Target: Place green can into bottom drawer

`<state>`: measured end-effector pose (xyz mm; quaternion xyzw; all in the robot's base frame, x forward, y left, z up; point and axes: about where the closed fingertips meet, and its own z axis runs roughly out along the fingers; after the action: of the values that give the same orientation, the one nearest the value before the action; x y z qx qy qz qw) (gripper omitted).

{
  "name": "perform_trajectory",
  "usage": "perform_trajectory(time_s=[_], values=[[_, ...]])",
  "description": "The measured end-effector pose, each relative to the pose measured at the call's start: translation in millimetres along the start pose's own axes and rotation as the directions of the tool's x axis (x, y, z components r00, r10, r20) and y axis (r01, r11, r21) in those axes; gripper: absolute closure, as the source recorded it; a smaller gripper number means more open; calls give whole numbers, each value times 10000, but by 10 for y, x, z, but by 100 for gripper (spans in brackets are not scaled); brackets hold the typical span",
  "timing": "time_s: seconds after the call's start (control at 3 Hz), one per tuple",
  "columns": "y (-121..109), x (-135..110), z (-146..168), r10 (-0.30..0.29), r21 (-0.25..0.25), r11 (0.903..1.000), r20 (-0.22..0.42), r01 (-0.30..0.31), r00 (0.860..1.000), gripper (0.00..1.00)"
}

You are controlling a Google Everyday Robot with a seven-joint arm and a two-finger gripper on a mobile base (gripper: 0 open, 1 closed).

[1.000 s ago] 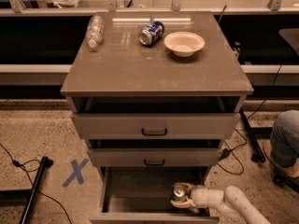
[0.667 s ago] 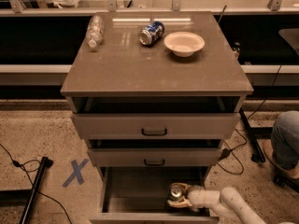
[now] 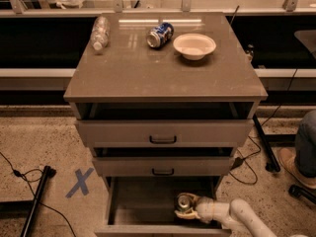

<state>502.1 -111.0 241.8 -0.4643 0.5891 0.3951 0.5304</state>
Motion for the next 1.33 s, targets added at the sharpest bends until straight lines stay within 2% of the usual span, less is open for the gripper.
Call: perform_trajectory(time_s=[0.33, 0.67, 1.0, 1.33], values=[[11, -2, 26, 13, -39, 10000, 25, -12, 10000, 14], [21, -3, 48, 23, -72, 10000, 45, -23, 10000, 0], [41, -30, 77, -24, -147, 9999, -35, 24, 10000, 0], [-31, -415, -223, -1015, 705, 9917, -800, 1072, 9916, 0]])
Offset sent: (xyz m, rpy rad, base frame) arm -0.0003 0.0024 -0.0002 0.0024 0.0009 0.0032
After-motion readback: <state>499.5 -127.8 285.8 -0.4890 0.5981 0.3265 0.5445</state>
